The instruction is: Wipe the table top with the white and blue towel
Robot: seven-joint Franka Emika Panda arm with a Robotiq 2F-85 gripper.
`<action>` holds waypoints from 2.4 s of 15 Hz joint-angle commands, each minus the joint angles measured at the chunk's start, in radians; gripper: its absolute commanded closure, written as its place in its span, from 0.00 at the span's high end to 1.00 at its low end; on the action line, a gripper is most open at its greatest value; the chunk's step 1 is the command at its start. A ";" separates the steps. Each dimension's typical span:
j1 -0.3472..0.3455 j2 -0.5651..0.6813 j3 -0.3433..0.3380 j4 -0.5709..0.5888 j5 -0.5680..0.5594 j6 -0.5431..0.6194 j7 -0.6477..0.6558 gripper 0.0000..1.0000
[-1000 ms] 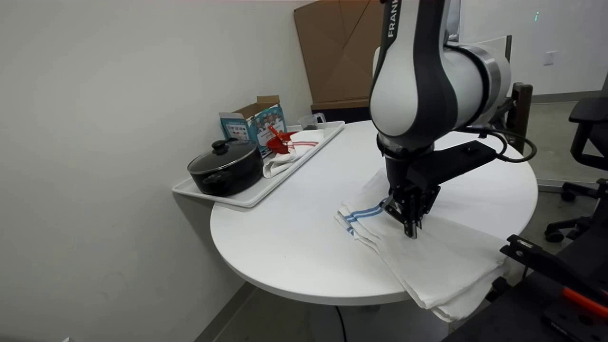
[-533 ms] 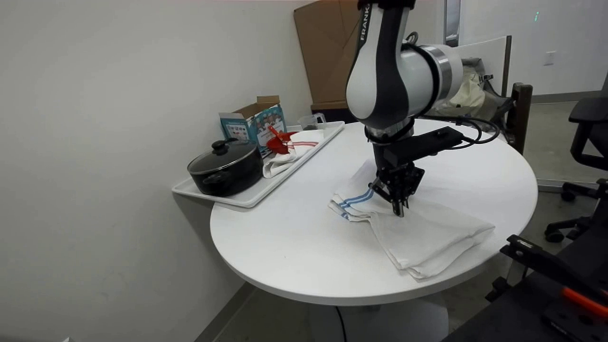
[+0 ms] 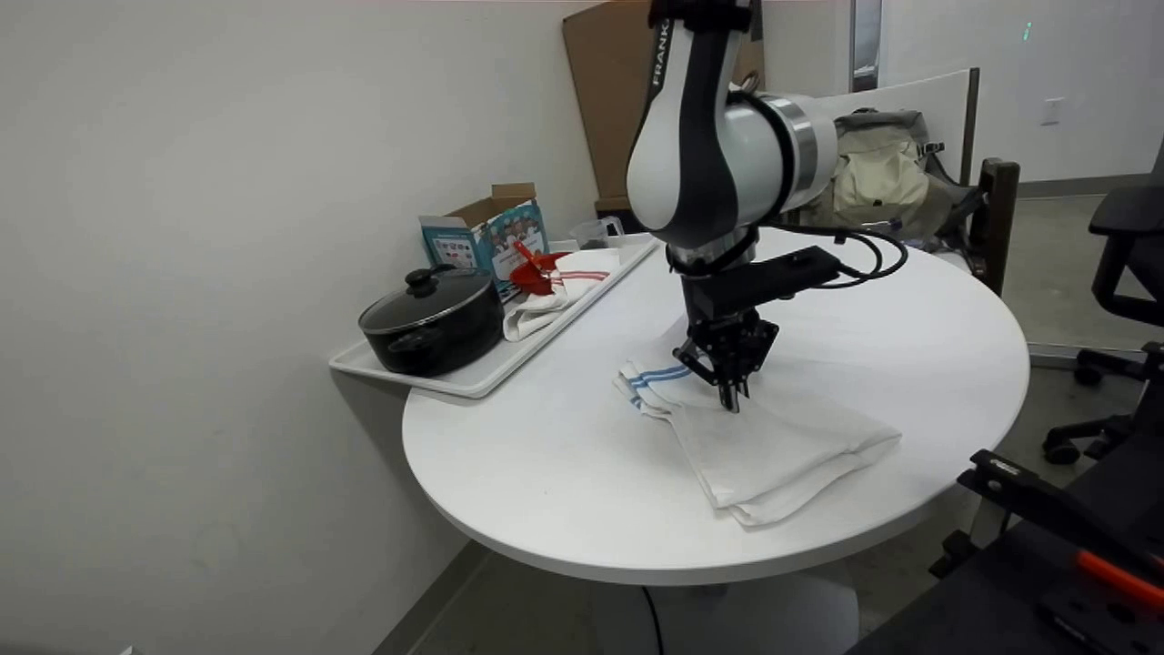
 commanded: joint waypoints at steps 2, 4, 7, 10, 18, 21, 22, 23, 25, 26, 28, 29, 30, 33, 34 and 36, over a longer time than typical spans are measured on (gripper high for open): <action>0.048 0.109 0.013 0.199 0.007 -0.096 0.040 0.01; 0.078 0.154 0.018 0.290 -0.003 -0.139 0.051 0.01; 0.118 0.206 0.034 0.394 -0.004 -0.190 0.056 0.01; 0.141 0.220 0.073 0.420 0.011 -0.209 0.042 0.01; 0.134 0.170 0.181 0.265 0.045 -0.142 -0.012 0.01; 0.103 0.096 0.240 0.155 0.068 -0.067 -0.074 0.01; 0.098 0.072 0.258 0.114 0.069 -0.040 -0.099 0.01; 0.092 0.060 0.275 0.084 0.069 -0.019 -0.123 0.01; 0.086 0.049 0.297 0.045 0.063 0.000 -0.151 0.01; 0.078 0.045 0.307 0.035 0.064 -0.003 -0.164 0.01; 0.067 0.045 0.315 0.031 0.066 -0.015 -0.178 0.01; 0.061 0.049 0.313 0.040 0.068 -0.023 -0.179 0.01; 0.058 0.055 0.307 0.052 0.068 -0.030 -0.176 0.01; 0.032 0.105 0.258 0.148 0.078 -0.098 -0.150 0.01; 0.026 0.118 0.235 0.175 0.078 -0.119 -0.143 0.01; 0.016 0.158 0.175 0.241 0.070 -0.164 -0.130 0.01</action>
